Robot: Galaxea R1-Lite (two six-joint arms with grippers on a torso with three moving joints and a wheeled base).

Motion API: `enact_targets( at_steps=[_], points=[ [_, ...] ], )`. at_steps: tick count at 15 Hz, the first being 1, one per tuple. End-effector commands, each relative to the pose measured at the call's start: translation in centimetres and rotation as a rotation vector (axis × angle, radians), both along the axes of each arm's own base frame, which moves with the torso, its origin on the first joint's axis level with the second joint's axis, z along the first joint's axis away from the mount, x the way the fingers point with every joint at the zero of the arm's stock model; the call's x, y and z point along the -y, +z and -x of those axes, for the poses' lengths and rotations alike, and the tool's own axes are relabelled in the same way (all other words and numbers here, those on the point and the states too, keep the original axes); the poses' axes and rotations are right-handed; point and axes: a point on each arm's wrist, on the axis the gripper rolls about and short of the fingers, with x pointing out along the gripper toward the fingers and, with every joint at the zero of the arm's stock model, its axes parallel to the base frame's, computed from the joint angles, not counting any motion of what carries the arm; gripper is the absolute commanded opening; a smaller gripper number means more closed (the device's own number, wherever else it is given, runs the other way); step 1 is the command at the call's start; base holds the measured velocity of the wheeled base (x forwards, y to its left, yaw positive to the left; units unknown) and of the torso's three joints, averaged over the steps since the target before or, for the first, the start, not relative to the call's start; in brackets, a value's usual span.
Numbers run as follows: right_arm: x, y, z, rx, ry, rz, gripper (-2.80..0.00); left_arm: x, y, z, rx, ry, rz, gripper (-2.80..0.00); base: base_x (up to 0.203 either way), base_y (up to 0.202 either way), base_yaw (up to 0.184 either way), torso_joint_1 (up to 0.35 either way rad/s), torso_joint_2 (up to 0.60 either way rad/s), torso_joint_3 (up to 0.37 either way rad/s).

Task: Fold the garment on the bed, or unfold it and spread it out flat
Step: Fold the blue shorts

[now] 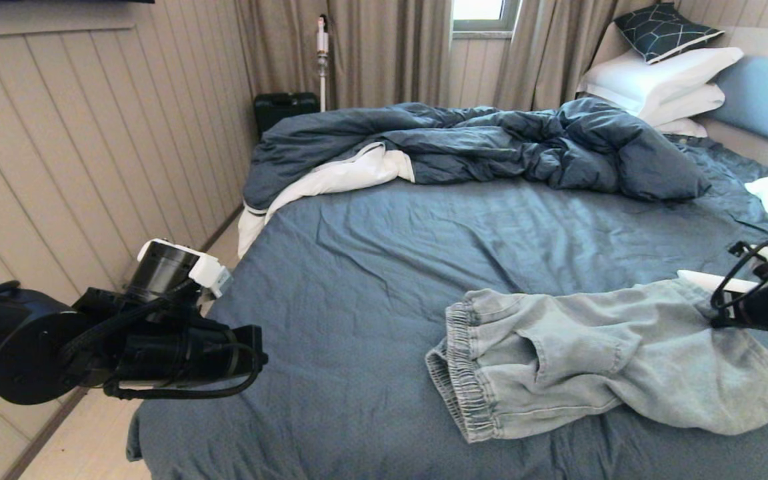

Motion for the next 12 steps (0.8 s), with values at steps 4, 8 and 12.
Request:
enact_targets(
  at_steps=[4,8,12],
  points=[
    [3.4,6.2,4.1,0.119,-0.098,0.125,-2.80,0.4,-0.3,0.1,-0.011,-0.012,-0.003,-2.80,0.000,0.000,0.000,0.000,0.00,0.000],
    [-5.3,11.2,3.7,0.156,0.107,0.111,-2.80,0.5,-0.3,0.1,-0.011,-0.016,-0.003,-2.80,0.000,0.000,0.000,0.000,0.00,0.000],
    [-17.0,13.3,2.5,0.152,0.387,-0.011,-2.80,0.4,-0.3,0.3,-0.009,-0.016,-0.005,-2.80,0.000,0.000,0.000,0.000,0.00,0.000]
  ],
)
